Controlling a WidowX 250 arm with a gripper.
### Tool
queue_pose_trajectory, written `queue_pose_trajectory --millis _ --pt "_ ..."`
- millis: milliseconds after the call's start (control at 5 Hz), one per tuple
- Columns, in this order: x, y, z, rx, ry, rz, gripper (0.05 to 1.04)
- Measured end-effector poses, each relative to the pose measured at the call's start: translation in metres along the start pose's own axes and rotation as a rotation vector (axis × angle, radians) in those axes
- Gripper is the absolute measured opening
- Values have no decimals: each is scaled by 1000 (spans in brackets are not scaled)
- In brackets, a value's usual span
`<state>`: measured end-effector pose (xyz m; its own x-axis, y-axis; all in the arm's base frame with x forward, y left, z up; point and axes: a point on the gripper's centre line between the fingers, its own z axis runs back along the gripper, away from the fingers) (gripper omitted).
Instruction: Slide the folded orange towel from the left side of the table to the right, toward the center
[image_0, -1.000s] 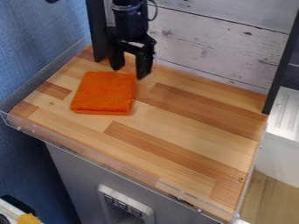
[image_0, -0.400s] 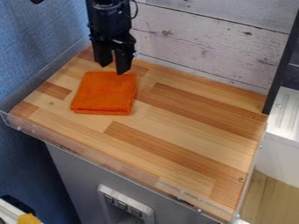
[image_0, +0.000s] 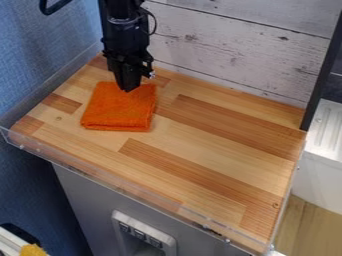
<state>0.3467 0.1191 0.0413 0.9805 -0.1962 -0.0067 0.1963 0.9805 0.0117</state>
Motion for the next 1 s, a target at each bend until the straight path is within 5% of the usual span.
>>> queue_pose_trajectory --millis 200,1000 --pt "0 1 -5 4 4 0 67" --pt "4 0 -19 -11 4 -14 62"
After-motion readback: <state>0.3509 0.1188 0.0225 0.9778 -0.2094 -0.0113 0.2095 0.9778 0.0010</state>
